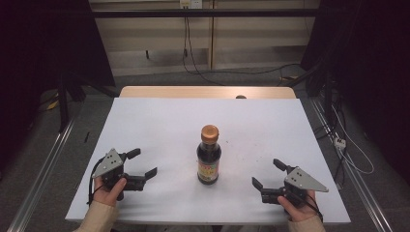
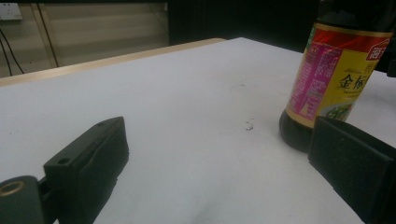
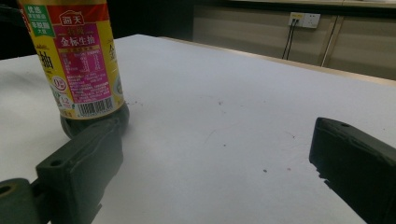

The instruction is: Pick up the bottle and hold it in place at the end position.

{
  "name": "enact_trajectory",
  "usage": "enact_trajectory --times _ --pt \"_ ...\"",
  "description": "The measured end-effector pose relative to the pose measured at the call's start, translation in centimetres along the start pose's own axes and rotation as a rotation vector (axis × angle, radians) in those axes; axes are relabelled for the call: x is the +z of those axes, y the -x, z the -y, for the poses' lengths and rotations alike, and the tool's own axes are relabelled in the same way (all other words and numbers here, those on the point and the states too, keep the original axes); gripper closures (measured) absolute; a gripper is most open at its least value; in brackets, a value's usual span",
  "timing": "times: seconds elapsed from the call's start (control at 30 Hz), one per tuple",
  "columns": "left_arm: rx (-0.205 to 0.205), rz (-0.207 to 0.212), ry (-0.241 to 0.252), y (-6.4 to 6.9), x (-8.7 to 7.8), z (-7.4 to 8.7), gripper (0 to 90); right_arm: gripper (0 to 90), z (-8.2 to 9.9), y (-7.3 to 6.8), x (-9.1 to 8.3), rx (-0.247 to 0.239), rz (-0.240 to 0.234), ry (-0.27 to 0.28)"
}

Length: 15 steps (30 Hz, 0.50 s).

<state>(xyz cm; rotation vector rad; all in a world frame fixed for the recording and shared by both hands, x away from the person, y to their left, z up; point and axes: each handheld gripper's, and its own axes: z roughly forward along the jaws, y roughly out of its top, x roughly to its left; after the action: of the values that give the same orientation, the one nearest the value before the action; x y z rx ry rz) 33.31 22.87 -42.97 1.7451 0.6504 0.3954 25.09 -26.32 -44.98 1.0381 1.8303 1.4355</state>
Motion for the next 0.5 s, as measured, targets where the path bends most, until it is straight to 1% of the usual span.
enact_trajectory --times 0.07,0.13,0.27,0.33,0.4,0.43,0.47,0.5 --pt "-0.002 0.000 -0.002 0.0 -0.1 0.0 4.8 2.7 0.0 0.0 0.1 -0.004 -0.013 0.000" --pt "-0.015 -0.003 0.001 0.0 -0.1 0.1 4.8 2.7 -0.1 -0.1 0.2 -0.006 -0.018 -0.001" --pt "-0.014 -0.008 0.003 -0.1 -0.2 0.1 4.8 2.6 -0.2 -0.4 0.4 -0.014 -0.041 -0.010" --pt "-0.014 -0.005 -0.001 0.0 -0.2 0.1 4.8 2.5 -0.3 -0.4 0.6 -0.004 -0.055 -0.012" --pt "-0.009 -0.008 -0.002 0.0 -0.3 0.1 4.7 2.6 -0.3 -0.4 0.7 -0.007 -0.055 -0.022" --pt "-0.009 -0.010 0.000 0.1 -0.3 0.2 4.8 3.2 -0.4 -0.4 1.0 -0.003 -0.063 -0.037" --pt "0.000 -0.013 -0.009 0.0 -0.4 0.2 4.8 3.3 -0.5 -0.4 1.2 -0.001 -0.074 -0.032" --pt "0.005 -0.015 -0.008 0.0 -0.4 0.2 4.8 3.4 -0.7 -0.5 1.4 -0.008 -0.082 -0.038"
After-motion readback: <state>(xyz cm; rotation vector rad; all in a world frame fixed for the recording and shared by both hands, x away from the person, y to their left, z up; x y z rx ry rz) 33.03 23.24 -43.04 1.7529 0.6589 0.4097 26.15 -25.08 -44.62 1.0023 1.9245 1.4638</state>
